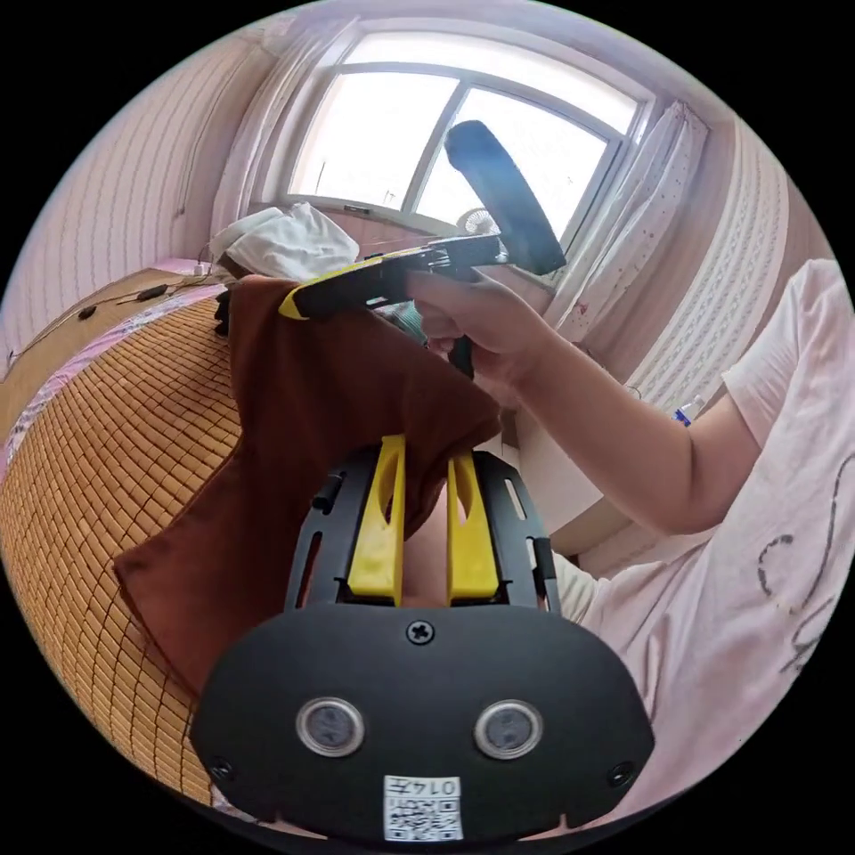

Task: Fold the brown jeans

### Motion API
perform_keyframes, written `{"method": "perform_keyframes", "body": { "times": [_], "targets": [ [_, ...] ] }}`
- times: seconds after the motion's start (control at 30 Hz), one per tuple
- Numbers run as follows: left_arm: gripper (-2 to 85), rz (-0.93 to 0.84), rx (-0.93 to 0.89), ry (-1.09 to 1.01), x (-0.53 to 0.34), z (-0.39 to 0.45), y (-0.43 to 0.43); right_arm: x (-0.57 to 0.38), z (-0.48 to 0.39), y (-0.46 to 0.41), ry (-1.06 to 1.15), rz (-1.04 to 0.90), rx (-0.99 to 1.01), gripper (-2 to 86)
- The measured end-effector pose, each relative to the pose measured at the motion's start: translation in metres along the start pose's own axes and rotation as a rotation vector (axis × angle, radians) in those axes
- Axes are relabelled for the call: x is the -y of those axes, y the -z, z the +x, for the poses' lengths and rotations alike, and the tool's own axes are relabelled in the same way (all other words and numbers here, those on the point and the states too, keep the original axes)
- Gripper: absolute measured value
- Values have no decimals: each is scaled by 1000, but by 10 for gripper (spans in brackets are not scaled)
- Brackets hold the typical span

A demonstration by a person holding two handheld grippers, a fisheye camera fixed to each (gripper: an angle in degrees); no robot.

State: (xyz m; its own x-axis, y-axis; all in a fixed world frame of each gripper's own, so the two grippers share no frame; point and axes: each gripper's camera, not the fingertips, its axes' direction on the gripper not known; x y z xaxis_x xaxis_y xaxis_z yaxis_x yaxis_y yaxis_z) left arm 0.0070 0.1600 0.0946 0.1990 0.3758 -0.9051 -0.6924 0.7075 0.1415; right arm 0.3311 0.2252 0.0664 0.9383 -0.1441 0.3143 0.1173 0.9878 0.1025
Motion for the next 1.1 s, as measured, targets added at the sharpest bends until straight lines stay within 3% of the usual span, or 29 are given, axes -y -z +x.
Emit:
{"method": "perform_keyframes", "body": {
  "times": [0.2, 0.4, 0.53, 0.63, 0.87, 1.0, 1.1],
  "targets": [
    [77, -98, 152, 347, -95, -45, 58, 23, -86, -97, 198, -81, 369, 7],
    [55, -3, 278, 582, -140, -65, 106, -9, -50, -96, 80, -163, 212, -2],
    [73, 21, 260, 541, -108, -73, 86, -39, 1, -96, -124, -252, 208, 36],
    [103, -59, 283, 498, -78, -79, 58, -54, 18, -99, -233, -283, 194, 98],
    [124, -239, 444, 503, -50, -104, 16, -68, 24, -118, -268, -373, 154, 135],
    [88, -307, 413, 389, -37, -96, 8, -66, 28, -131, -263, -390, 159, 136],
    [37, -254, 413, 333, -25, -82, 18, -61, 32, -135, -263, -398, 161, 137]
  ]
}}
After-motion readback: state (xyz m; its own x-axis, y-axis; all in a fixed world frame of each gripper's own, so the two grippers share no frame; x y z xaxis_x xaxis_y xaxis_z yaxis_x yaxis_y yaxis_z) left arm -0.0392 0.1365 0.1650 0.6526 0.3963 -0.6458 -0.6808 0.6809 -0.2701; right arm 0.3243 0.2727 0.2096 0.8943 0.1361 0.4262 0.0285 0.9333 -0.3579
